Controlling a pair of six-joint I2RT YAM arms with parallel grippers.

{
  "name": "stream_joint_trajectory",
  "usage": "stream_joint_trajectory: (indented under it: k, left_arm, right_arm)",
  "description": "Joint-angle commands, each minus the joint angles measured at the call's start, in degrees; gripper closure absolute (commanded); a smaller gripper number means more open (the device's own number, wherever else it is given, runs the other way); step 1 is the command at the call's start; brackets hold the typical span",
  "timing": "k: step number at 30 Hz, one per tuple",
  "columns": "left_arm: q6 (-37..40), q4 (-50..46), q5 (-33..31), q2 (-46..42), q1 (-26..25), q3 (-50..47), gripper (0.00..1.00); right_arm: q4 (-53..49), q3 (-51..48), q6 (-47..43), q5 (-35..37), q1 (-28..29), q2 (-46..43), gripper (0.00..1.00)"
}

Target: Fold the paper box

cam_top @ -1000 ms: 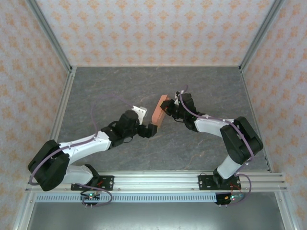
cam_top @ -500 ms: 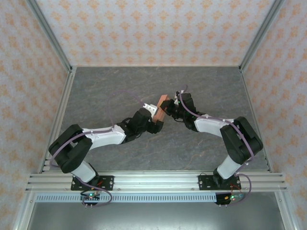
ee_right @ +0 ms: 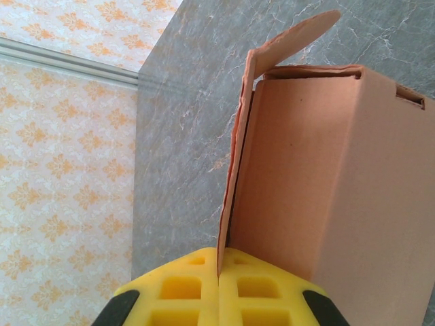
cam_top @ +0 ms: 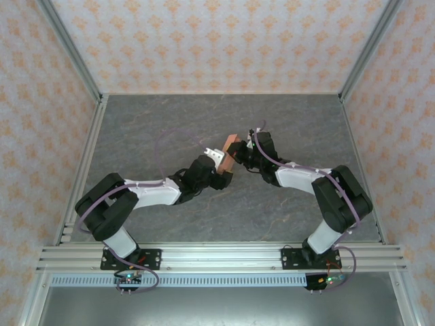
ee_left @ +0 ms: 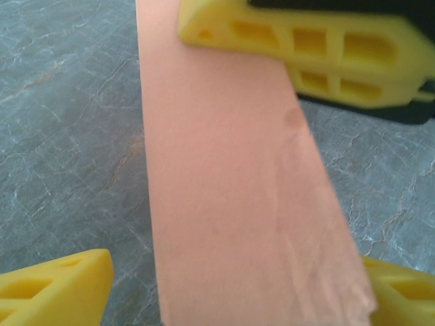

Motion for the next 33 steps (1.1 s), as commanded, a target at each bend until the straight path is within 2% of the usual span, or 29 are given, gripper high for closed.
stream_joint_trajectory:
  k: [1,6,10,21,25,30,33]
  left_arm:
    - [0.2,6.66,-2.03,-0.22,-0.55,-2.32,0.19]
    - [1.62,11.57,-2.71,0.37,-1.31,-3.7,0.27]
    - [2.44,13.66,-3.3,1.13,-2.21,-4.2,0.36]
    - [2.58,13.43,-4.64,2.76,-2.38,-3.5,0.57]
    - [3.05,13.85,-4.5,2.31,-2.31,-4.31,0.6]
    - [5.66,12.7,-3.7,0.69,-2.36,-4.91,0.63]
    - [7.55,11.57,-3.2,-0.93,-2.26,-5.09,0.63]
  right_arm:
    - [-3.64,0.5,-2.45,2.55,0.37,0.45,0.98]
    - [-3.83,0.78,-2.46,2.7,0.35,0.44,0.99]
    - [-4.01,0.9,-2.45,2.7,0.35,0.46,0.99]
    - [-3.93,0.72,-2.5,2.74,0.35,0.12,0.96]
    - [-4.5,0.89,-2.74,2.81,0.39,-0.72,0.9]
    - [-8.29,1.41,-4.89,3.48,0.17,-5.38,0.7]
    - [-12.98,1.43,-7.35,4.99,-0.28,-10.33,0.63]
